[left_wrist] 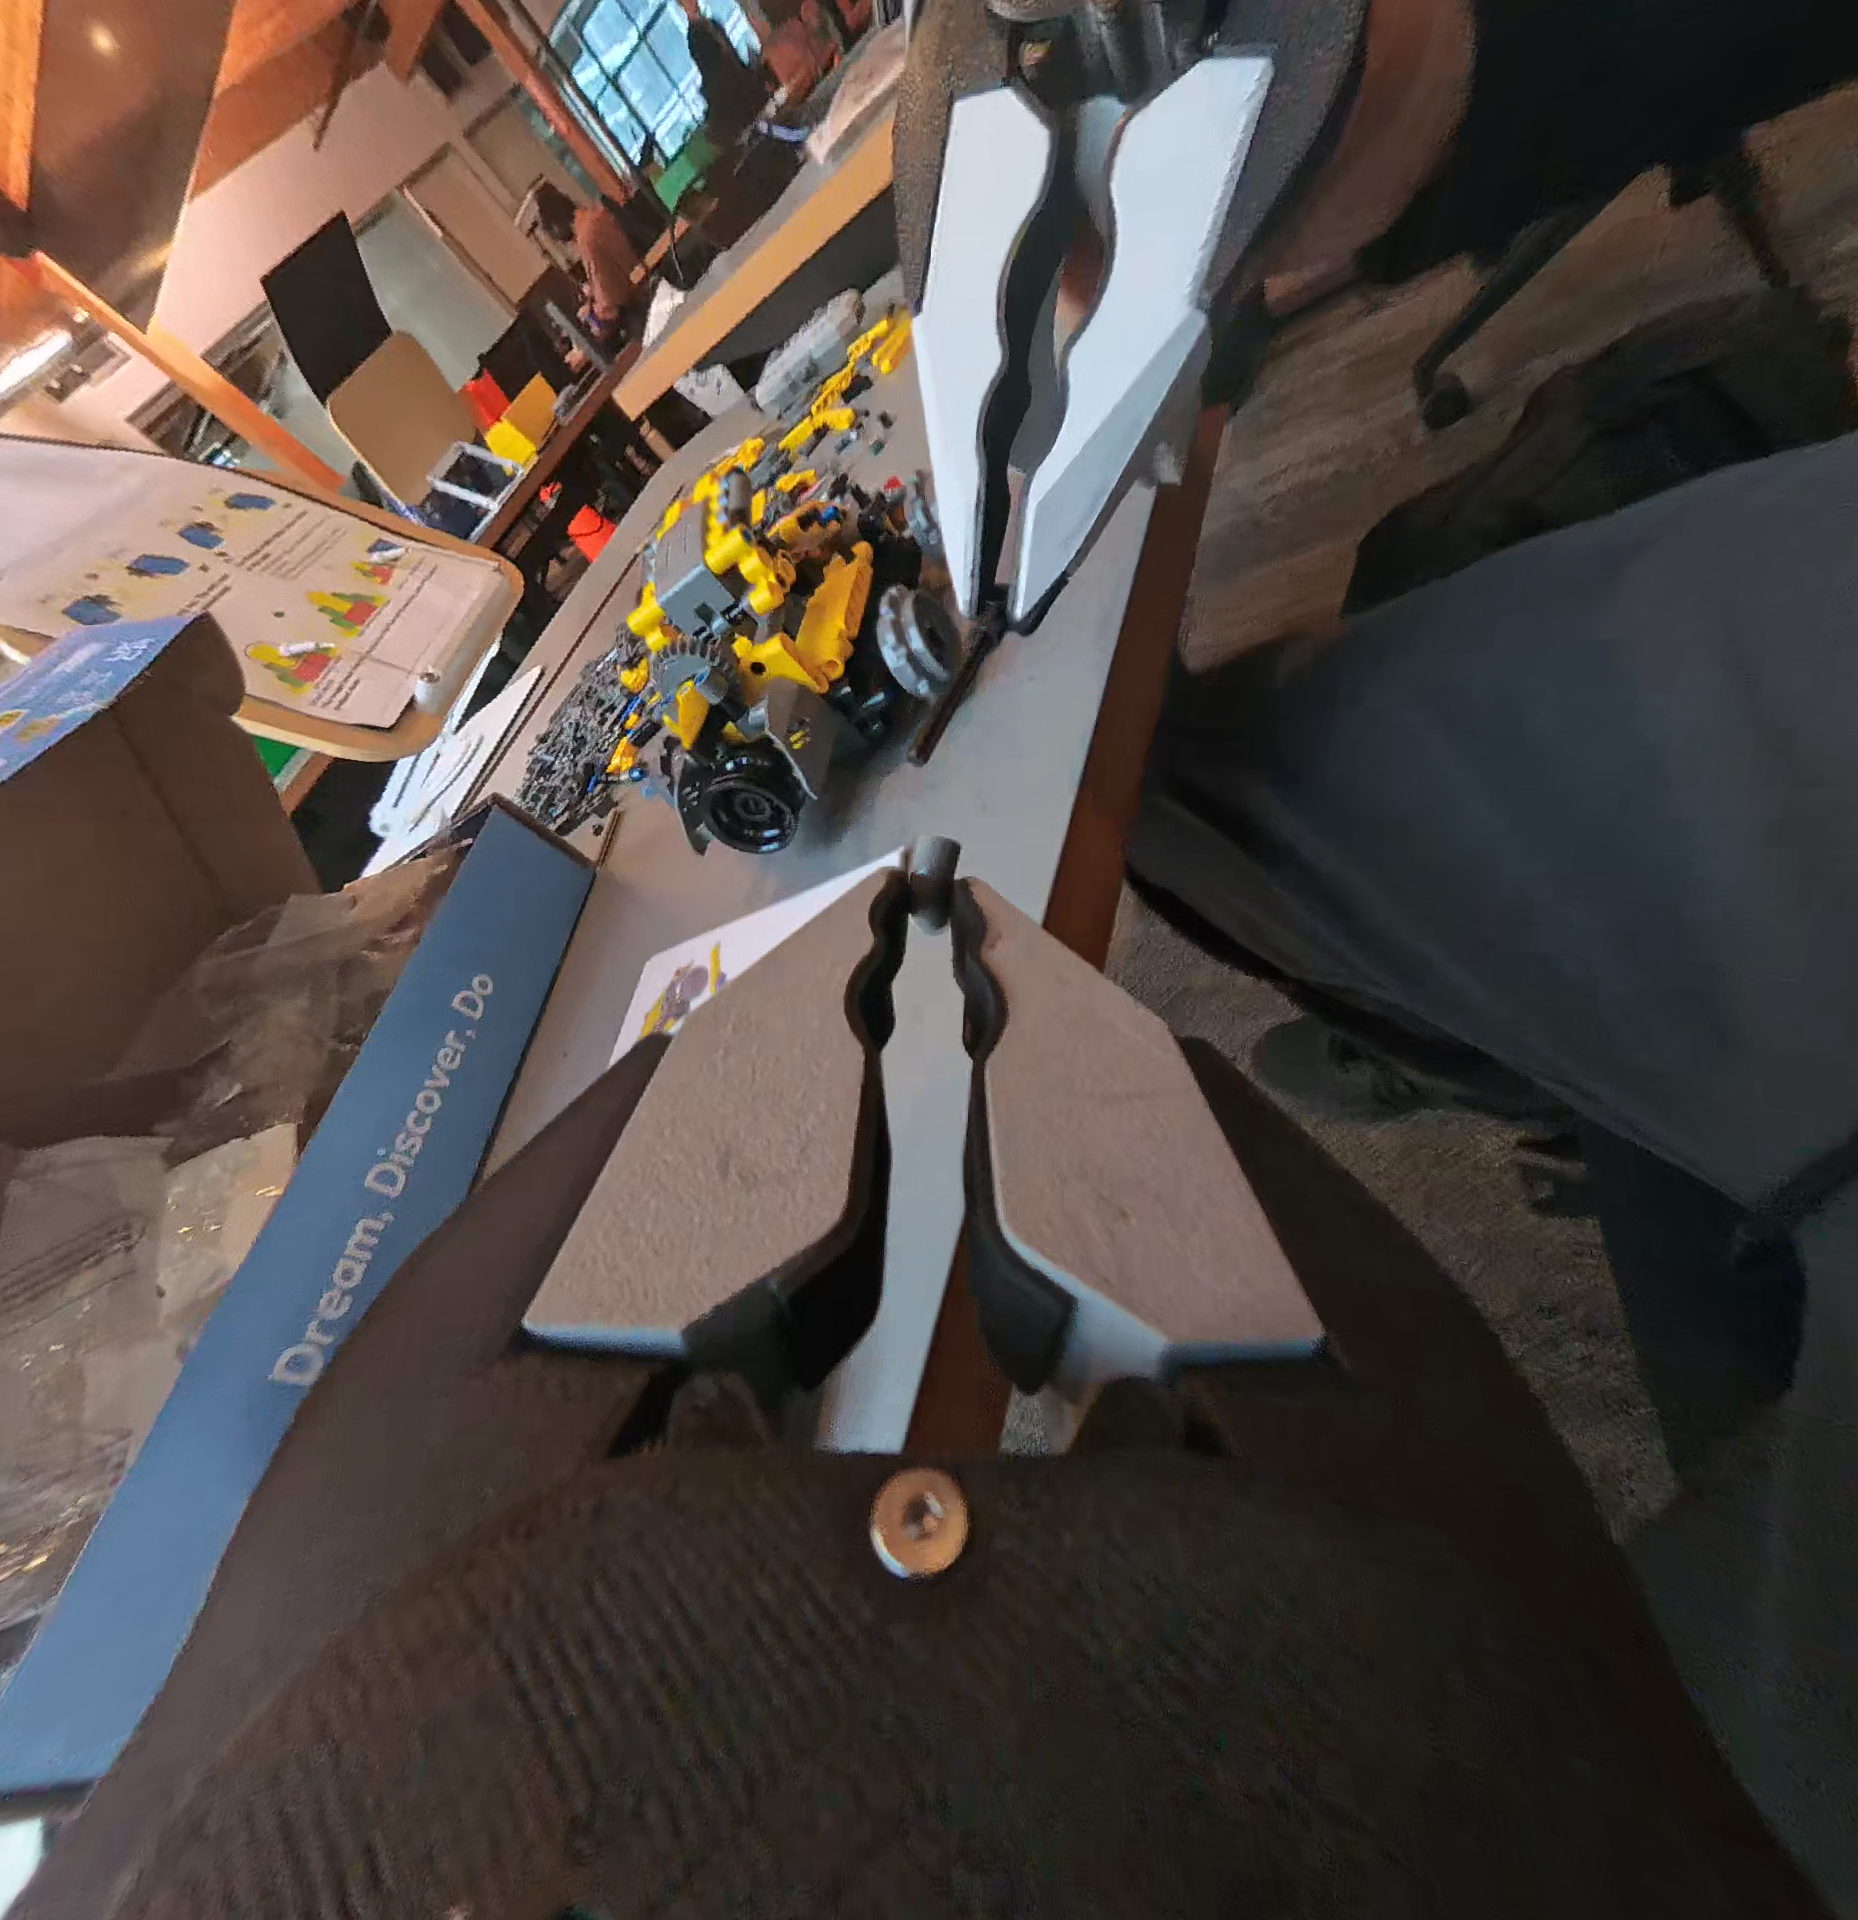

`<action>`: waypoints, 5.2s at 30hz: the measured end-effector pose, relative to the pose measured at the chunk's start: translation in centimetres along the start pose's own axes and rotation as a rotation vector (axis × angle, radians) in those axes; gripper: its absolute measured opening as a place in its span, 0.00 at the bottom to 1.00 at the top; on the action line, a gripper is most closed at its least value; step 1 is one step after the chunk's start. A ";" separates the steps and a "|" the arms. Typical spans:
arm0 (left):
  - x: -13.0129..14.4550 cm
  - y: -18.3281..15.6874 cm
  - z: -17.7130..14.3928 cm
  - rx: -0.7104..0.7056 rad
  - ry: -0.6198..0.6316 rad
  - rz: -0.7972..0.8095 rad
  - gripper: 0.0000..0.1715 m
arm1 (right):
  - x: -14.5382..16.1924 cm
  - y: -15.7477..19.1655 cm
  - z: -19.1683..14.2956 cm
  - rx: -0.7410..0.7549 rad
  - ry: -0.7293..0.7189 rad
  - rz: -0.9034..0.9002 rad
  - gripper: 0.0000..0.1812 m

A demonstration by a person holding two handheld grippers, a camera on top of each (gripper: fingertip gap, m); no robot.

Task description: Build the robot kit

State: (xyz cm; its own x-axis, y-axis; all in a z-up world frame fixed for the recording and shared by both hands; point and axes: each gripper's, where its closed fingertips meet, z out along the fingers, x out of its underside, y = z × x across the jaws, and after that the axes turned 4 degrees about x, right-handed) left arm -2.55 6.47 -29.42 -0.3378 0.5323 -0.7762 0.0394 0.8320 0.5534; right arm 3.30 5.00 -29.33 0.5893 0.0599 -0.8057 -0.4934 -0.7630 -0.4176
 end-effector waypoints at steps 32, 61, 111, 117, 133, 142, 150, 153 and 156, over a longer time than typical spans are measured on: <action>3.2 0.1 5.3 0.271 0.383 -0.026 0.03 | 3.5 -0.6 1.5 0.072 0.186 -0.001 0.03; 3.4 -0.1 5.7 0.375 0.640 0.114 0.02 | 4.9 -0.6 2.2 0.046 0.203 0.030 0.03; 2.7 -0.2 6.0 0.314 0.429 0.159 0.12 | 4.7 -0.1 2.2 -0.110 0.211 0.114 0.03; 3.1 -0.6 6.1 0.344 0.415 0.186 0.03 | 4.7 0.2 2.1 -0.192 0.200 0.246 0.03; 1.2 0.3 5.6 0.390 0.245 -0.208 0.03 | 3.5 -1.5 0.5 -0.107 0.009 0.412 0.15; -2.0 0.4 4.1 0.360 -0.045 -0.203 0.03 | -1.2 -0.2 -0.9 -0.137 -0.146 0.347 0.15; 2.3 -0.7 5.3 0.455 0.268 -0.329 0.03 | 3.4 -0.5 0.8 -0.024 0.130 0.295 0.07; 2.7 -0.9 5.4 0.464 0.300 -0.329 0.03 | 4.3 -0.6 1.0 0.005 0.199 0.238 0.06; 3.0 -0.6 5.3 0.463 0.302 -0.334 0.03 | 4.8 -0.8 0.6 0.011 0.219 0.210 0.01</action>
State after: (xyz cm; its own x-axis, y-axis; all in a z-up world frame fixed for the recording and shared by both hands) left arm 1.37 8.40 -33.71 -0.6496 0.2216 -0.7273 0.2652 0.9625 0.0563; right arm 6.19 6.30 -33.09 0.5966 -0.2399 -0.7658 -0.6256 -0.7367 -0.2567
